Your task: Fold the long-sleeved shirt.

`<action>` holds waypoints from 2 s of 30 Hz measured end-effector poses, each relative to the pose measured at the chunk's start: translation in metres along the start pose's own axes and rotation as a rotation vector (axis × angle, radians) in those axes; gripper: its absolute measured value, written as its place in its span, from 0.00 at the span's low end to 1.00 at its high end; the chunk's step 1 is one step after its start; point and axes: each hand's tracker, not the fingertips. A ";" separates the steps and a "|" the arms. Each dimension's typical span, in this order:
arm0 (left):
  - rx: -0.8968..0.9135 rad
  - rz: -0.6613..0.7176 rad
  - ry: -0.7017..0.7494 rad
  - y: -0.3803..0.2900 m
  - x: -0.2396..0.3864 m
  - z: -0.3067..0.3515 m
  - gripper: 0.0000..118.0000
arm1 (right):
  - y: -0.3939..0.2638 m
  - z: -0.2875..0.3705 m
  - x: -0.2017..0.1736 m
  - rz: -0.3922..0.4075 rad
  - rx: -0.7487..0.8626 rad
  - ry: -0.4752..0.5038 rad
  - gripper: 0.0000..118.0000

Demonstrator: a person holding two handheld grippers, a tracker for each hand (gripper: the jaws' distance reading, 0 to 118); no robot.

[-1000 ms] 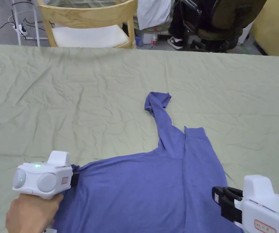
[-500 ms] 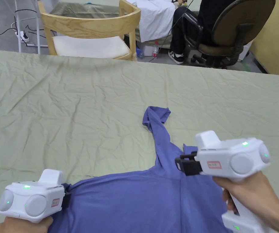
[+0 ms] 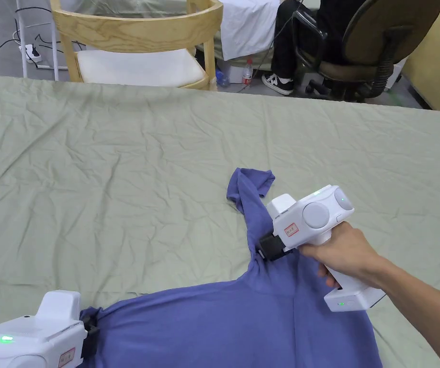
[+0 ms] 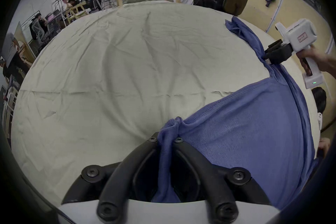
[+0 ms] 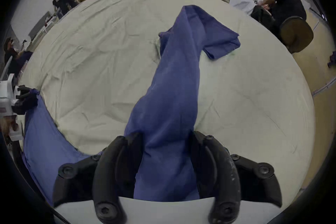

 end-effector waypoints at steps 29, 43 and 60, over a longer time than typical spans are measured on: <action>0.585 -0.116 -0.033 0.085 0.042 0.334 0.07 | -0.119 0.449 -0.086 -0.142 0.918 -0.083 0.04; 0.894 -0.113 -0.069 0.212 0.015 0.533 0.06 | -0.081 0.693 -0.101 -0.194 1.189 -0.176 0.04; 1.026 -0.068 -0.128 0.293 0.031 0.646 0.06 | -0.042 0.830 -0.107 -0.215 1.226 -0.317 0.04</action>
